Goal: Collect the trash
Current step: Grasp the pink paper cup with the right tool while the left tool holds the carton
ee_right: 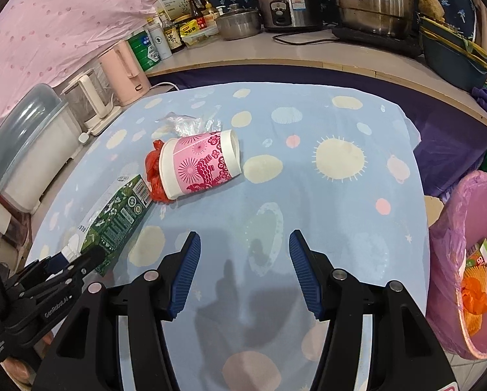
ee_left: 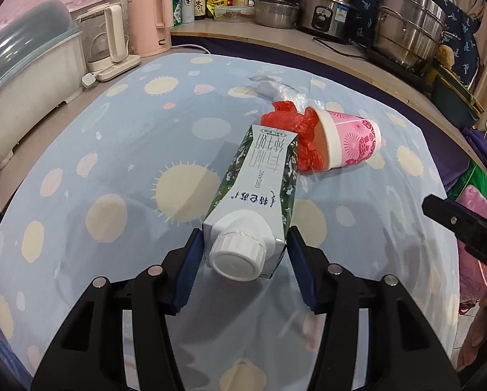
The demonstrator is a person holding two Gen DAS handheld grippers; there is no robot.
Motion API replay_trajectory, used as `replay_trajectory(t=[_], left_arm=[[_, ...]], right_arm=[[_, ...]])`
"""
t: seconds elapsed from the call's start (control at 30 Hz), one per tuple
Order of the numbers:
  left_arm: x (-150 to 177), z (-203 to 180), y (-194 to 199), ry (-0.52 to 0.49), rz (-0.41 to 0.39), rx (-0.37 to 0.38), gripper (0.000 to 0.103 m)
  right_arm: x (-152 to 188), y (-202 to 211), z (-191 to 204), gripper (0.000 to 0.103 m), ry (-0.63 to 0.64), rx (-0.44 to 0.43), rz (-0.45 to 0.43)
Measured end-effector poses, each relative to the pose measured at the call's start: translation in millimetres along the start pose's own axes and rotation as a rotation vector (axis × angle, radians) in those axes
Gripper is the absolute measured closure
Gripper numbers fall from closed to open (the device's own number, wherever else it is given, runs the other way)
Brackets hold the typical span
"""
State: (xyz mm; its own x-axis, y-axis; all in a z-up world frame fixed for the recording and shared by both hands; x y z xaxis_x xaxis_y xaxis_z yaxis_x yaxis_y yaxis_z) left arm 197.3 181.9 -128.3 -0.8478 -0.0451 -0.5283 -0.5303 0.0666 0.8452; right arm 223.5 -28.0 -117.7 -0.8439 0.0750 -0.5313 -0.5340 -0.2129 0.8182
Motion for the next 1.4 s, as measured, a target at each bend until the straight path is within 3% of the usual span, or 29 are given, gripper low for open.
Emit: replay_trajectory(t=[0.6, 0.63, 0.67, 0.73, 1.1, 1.27, 1.4], left_arm=[[5, 4, -5, 0.025, 0.031, 0.045, 0.053], [5, 4, -5, 0.027, 0.032, 0.046, 0.053], [5, 4, -5, 0.028, 0.032, 0.048, 0.053], [4, 5, -5, 0.029, 0.031, 0.052, 0.053], [4, 16, -5, 0.054, 0.030, 0.058, 0.053], [6, 20, -6, 0.065, 0.031, 0.060, 0.053], [5, 21, -7, 0.065, 0.031, 0.065, 0.053]], right_arm=[[-70, -55, 25, 0.047, 0.026, -0.046, 0.007], [-72, -58, 30, 0.043, 0.037, -0.045, 0.009], [-73, -61, 33, 0.034, 0.046, -0.034, 0.006], [-76, -67, 39, 0.027, 0.062, -0.013, 0.005], [-67, -70, 59, 0.027, 0.077, -0.021, 0.008], [-65, -79, 66, 0.019, 0.083, 0.031, 0.000], [-67, -88, 71, 0.019, 0.097, 0.063, -0.005]])
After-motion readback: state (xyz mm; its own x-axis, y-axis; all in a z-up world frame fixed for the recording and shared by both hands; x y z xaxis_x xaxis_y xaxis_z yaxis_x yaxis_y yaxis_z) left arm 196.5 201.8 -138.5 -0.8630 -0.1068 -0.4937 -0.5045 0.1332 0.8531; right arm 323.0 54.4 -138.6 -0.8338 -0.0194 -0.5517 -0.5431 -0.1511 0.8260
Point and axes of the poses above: each gripper's, at about its wrist camera, not at the fingertips, and y roughly against the way its jaws point, z to its left, x to its underside, the point moved 6 cm from there along -y, roughly the way its jaws point, and after that the axes turned 5 degrees about z, right-handed, at the moved point
